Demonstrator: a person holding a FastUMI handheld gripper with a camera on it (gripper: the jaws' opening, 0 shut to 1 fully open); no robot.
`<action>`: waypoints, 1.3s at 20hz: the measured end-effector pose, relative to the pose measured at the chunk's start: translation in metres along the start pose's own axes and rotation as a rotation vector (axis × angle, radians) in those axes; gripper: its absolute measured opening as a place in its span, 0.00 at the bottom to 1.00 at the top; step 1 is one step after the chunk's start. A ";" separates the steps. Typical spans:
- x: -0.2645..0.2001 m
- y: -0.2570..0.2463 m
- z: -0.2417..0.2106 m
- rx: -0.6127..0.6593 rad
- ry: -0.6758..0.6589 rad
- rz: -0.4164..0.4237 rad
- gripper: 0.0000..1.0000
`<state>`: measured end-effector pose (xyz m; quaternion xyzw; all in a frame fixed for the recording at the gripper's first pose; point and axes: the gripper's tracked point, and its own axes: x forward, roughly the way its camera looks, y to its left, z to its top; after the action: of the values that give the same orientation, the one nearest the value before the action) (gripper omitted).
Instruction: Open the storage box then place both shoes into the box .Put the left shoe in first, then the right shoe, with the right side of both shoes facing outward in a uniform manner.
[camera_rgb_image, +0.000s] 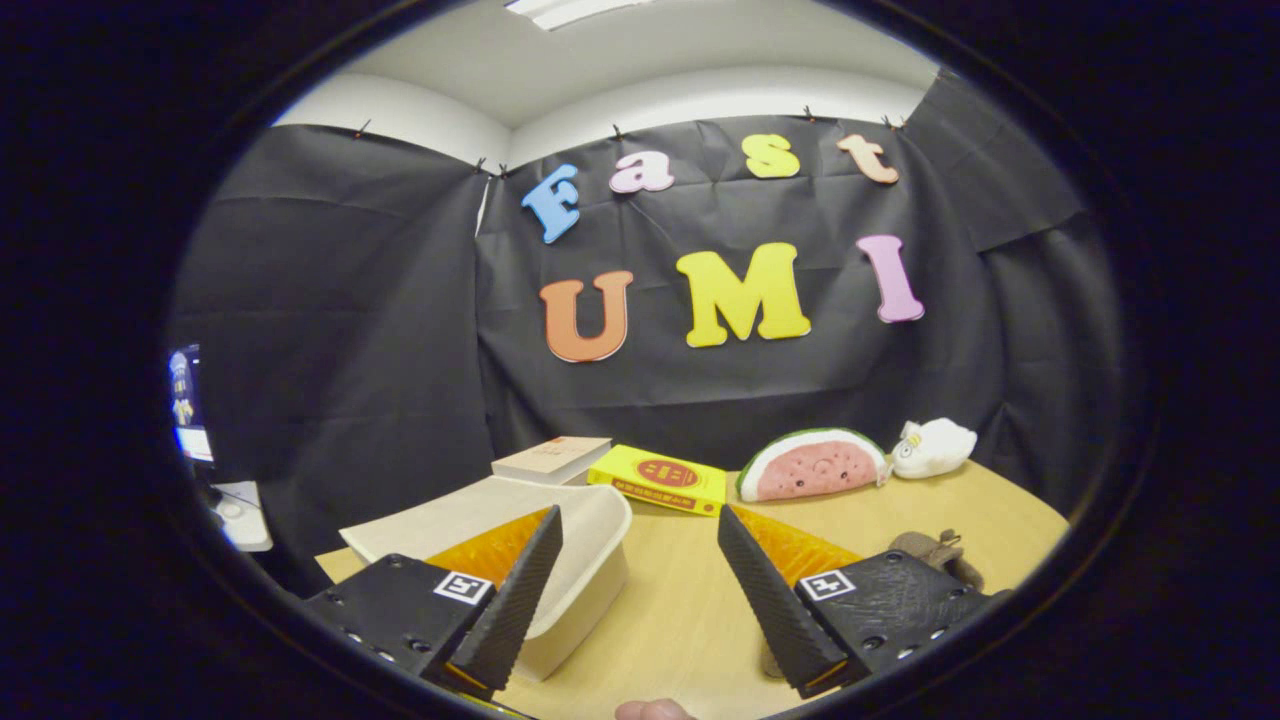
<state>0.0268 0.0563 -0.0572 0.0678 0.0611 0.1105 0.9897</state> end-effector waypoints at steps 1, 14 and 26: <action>0.006 0.007 -0.007 0.024 0.013 0.021 0.95; 0.059 0.041 -0.059 0.422 0.164 0.187 0.95; 0.084 0.058 -0.086 0.765 0.331 0.314 0.95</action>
<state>0.0839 0.1416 -0.1421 0.4188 0.2441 0.2384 0.8416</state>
